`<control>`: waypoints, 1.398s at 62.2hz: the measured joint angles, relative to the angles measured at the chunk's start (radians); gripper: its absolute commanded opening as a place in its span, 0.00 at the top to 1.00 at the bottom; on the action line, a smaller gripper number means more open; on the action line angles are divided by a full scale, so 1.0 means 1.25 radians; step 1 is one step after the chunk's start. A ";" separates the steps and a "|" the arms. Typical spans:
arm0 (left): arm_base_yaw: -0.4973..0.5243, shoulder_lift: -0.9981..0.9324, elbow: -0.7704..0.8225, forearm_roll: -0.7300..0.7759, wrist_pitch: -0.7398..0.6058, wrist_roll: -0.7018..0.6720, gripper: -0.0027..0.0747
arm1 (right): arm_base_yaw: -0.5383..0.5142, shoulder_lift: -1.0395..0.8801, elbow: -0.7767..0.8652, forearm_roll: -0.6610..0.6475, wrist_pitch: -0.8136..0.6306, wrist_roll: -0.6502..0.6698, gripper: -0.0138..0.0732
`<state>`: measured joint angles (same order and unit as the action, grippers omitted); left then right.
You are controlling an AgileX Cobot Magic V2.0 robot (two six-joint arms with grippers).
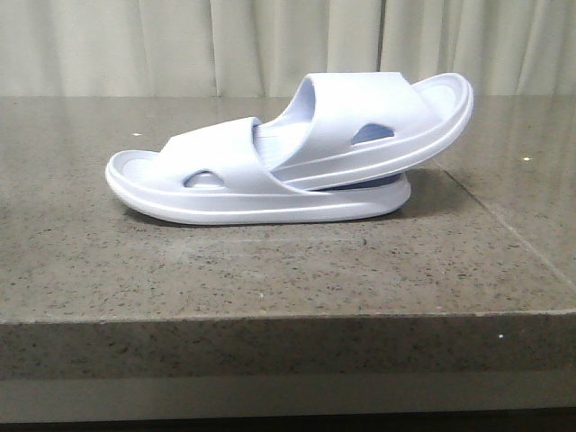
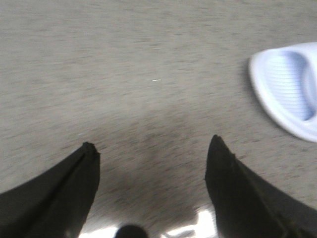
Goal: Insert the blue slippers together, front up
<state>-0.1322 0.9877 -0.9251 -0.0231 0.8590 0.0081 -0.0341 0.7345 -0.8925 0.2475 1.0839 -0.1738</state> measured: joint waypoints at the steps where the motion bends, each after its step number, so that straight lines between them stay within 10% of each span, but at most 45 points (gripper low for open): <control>1: 0.000 -0.007 0.002 0.013 0.002 -0.006 0.37 | 0.000 -0.010 0.000 -0.007 0.005 0.006 0.13; 29: 0.000 -0.282 0.106 0.073 0.010 -0.044 0.47 | 0.000 -0.186 0.000 -0.057 0.055 0.033 0.16; 55: -0.008 -0.283 0.113 0.072 0.008 -0.047 0.99 | 0.000 -0.192 0.000 -0.059 0.066 0.033 0.92; 87: -0.003 -0.283 0.113 0.074 0.001 -0.047 0.99 | 0.000 -0.192 0.000 -0.060 0.072 0.033 0.92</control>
<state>-0.1355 0.6337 -0.7837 0.0690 0.8599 -0.0506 -0.0341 0.4939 -0.8925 0.1720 1.1734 -0.1321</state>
